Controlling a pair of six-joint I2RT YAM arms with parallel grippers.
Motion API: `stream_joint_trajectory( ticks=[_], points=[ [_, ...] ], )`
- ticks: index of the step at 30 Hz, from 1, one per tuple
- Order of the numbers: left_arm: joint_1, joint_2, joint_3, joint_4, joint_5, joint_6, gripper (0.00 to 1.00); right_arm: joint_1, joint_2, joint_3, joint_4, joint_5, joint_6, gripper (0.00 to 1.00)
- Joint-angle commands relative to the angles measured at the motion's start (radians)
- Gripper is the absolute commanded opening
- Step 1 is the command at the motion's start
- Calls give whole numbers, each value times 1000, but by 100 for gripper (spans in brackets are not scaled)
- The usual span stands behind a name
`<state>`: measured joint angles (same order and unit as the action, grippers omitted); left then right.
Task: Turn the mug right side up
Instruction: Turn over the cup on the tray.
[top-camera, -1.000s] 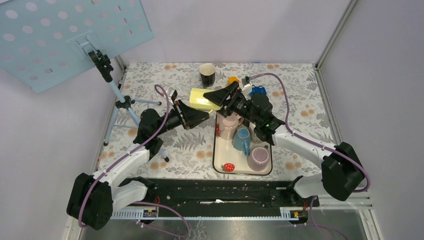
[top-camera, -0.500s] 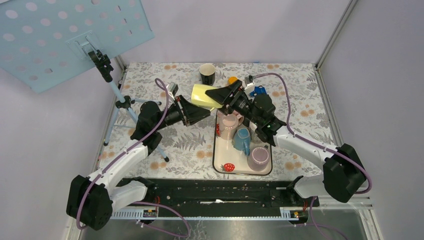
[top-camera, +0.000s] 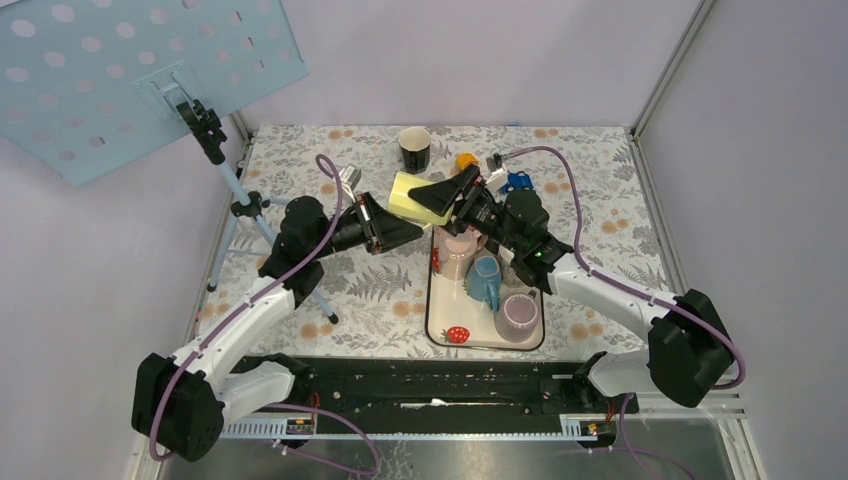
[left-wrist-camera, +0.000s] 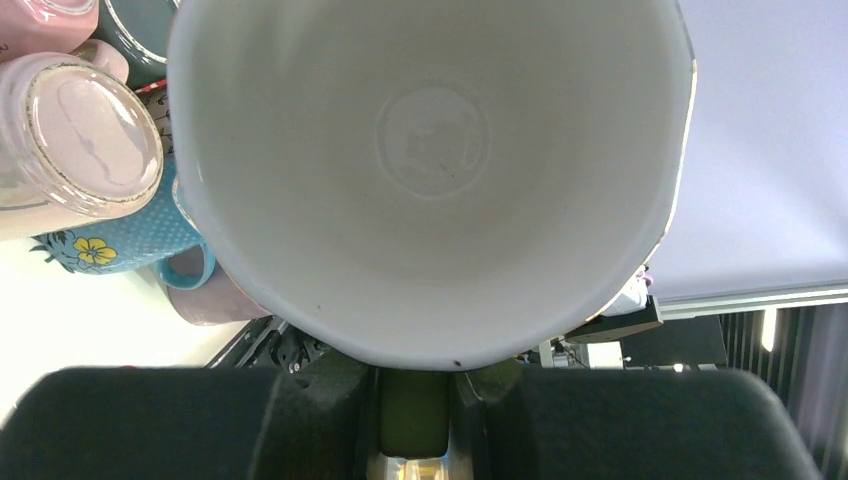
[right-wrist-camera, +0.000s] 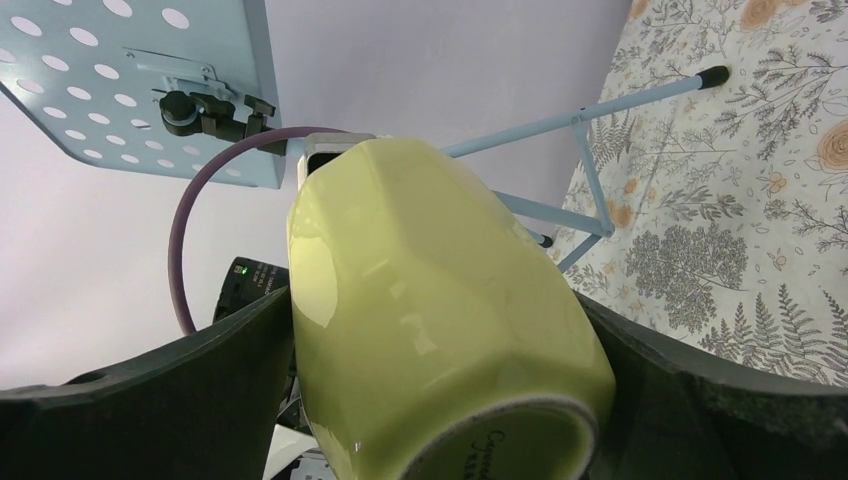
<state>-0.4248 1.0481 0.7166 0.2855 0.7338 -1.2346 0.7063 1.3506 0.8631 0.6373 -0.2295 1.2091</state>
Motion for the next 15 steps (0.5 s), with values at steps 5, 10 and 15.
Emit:
stream_joint_trajectory(
  ticks=[5, 10, 15],
  points=[
    [17, -34, 64, 88, -88, 30, 0, 12, -64, -42, 3, -14, -111, 100],
    [39, -52, 58, 151, -88, -14, 0, 12, -84, -64, 30, -22, -114, 100],
    [55, -60, 56, 187, -79, -48, 0, 12, -85, -80, 75, -40, -104, 100]
  ],
)
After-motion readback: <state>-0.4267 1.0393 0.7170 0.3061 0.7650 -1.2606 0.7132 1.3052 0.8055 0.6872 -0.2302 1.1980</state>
